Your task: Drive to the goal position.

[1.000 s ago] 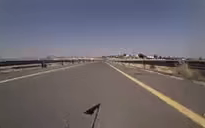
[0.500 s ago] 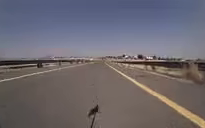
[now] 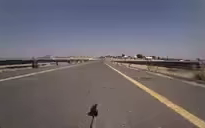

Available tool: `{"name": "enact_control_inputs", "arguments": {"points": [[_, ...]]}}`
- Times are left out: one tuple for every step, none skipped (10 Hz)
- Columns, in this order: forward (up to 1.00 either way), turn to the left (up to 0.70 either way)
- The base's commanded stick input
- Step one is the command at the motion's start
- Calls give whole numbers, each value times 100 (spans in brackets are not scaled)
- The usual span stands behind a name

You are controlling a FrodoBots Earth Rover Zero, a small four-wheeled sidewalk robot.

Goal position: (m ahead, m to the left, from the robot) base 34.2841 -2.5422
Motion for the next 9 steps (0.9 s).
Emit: {"name": "enact_control_inputs", "arguments": {"points": [[100, -1], [100, -1], [100, -1], [100, -1], [100, -1], [100, -1], [100, -1], [100, -1], [100, -1]]}}
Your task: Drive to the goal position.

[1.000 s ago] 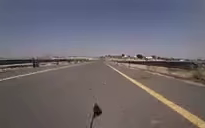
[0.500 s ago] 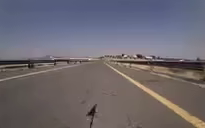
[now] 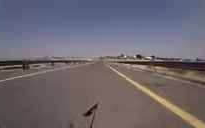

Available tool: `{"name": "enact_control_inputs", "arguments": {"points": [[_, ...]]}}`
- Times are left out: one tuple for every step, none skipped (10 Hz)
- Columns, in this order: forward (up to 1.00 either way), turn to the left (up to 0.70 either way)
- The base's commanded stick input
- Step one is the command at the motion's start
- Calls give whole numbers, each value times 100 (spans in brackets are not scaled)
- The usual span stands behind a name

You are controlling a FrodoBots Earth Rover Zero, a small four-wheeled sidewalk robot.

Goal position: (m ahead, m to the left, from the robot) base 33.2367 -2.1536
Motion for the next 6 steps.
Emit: {"name": "enact_control_inputs", "arguments": {"points": [[100, -1], [100, -1], [100, -1], [100, -1], [100, -1], [100, -1]]}}
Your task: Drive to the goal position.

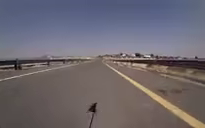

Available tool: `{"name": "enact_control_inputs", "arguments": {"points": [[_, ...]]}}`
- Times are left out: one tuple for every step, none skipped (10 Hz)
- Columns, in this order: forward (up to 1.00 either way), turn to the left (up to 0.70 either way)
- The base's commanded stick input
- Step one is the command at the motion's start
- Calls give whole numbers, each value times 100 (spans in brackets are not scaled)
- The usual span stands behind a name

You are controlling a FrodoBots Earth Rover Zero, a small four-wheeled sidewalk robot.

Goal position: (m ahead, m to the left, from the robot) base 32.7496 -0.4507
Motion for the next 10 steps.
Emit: {"name": "enact_control_inputs", "arguments": {"points": [[100, -1], [100, -1], [100, -1], [100, -1], [100, -1], [100, -1], [100, -1], [100, -1], [100, -1], [100, -1]]}}
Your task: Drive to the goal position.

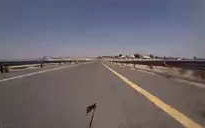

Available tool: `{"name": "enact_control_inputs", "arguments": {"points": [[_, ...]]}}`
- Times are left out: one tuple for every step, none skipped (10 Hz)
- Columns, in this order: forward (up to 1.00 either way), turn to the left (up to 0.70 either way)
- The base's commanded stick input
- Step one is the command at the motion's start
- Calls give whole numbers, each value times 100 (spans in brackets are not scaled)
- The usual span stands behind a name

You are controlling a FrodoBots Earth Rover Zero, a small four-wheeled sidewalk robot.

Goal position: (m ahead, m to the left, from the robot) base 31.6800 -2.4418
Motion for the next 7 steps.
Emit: {"name": "enact_control_inputs", "arguments": {"points": [[100, -1], [100, -1], [100, -1], [100, -1], [100, -1], [100, -1], [100, -1]]}}
